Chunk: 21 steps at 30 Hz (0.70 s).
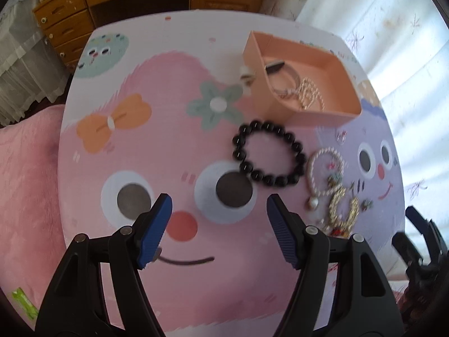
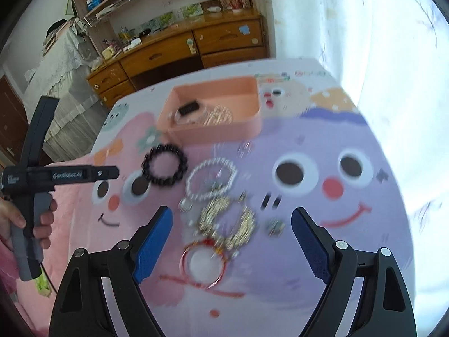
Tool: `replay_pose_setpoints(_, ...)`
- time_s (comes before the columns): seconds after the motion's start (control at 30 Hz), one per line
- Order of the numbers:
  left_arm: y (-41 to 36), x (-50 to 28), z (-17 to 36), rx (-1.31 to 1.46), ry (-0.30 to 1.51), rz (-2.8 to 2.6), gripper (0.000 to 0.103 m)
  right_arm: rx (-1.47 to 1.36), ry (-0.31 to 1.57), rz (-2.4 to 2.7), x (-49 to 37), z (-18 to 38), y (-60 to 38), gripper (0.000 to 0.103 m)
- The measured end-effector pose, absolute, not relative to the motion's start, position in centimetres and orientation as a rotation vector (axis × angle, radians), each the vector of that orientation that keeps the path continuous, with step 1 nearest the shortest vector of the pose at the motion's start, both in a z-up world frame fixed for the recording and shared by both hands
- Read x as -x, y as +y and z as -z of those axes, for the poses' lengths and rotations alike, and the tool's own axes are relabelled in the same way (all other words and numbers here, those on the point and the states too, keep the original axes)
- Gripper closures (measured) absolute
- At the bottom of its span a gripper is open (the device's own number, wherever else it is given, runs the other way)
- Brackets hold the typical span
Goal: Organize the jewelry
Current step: 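Grasp the black bead bracelet with the left tool while the right tool grasps the red string bracelet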
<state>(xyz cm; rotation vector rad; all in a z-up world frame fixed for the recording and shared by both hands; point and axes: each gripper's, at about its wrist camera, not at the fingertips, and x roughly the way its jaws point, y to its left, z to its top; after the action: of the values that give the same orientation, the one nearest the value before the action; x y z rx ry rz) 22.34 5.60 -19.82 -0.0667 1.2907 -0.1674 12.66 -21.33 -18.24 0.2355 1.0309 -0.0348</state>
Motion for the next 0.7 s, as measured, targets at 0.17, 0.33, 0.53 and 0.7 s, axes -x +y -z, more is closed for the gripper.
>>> replay_pose_setpoints(0.17, 5.6, -21.3, 21.2, 0.044, 1.31, 0.224, 0.035, -0.231, 0.988, 0.117, -8.8, 20.2, -17.2, 0.014)
replay_pose_setpoints(0.33, 4.5, -21.1, 22.8, -0.027, 1.324, 0.276, 0.035, -0.219, 0.979, 0.214, -6.9, 22.9, -13.5, 0.013)
replay_pose_setpoints(0.53, 2.5, -21.4, 23.7, -0.085, 1.23, 0.385, 0.034, -0.267, 0.936, 0.332, -6.3, 25.8, -12.6, 0.013)
replay_pose_setpoints(0.7, 1.4, -22.6, 24.5, -0.065, 1.176, 0.437, 0.034, -0.315, 0.892, 0.388, -6.4, 27.1, -12.7, 0.013)
